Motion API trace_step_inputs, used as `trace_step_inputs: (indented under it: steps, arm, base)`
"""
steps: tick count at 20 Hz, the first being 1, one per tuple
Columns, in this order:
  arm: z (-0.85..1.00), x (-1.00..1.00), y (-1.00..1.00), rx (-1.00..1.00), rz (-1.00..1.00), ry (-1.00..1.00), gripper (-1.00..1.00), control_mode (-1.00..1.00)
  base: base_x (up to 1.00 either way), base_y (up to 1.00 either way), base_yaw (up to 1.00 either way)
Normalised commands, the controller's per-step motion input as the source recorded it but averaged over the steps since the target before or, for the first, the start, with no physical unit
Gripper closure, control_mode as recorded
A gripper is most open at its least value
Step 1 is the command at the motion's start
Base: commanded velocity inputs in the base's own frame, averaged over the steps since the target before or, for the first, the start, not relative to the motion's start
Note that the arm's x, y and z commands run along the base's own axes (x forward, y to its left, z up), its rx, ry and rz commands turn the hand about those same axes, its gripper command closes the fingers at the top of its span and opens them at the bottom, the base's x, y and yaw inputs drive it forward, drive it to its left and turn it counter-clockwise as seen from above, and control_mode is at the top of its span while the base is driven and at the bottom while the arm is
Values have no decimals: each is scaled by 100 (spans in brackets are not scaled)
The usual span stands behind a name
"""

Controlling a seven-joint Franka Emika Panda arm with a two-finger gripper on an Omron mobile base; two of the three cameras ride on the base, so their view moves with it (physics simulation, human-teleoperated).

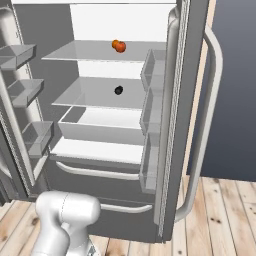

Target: Place the apple in the correct fridge rack based on whether it is a fruit or vegetable. Finally, close the fridge door.

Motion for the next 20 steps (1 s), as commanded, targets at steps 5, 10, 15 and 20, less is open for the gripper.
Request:
trace_step_inputs:
  steps: [5, 10, 15, 20]
  arm:
    - [-17, 3, 100, -38, 0, -8, -100, -100]
    - [-19, 14, 100, -39, 0, -6, -100, -100]
    - [-10, 44, 100, -35, -1, 0, -100, -100]
    - [-16, 57, 86, -28, -5, 0, -100, -100]
  base:
    - [0, 0, 0]
    - [0, 0, 0]
    - [0, 0, 0]
    - [0, 0, 0]
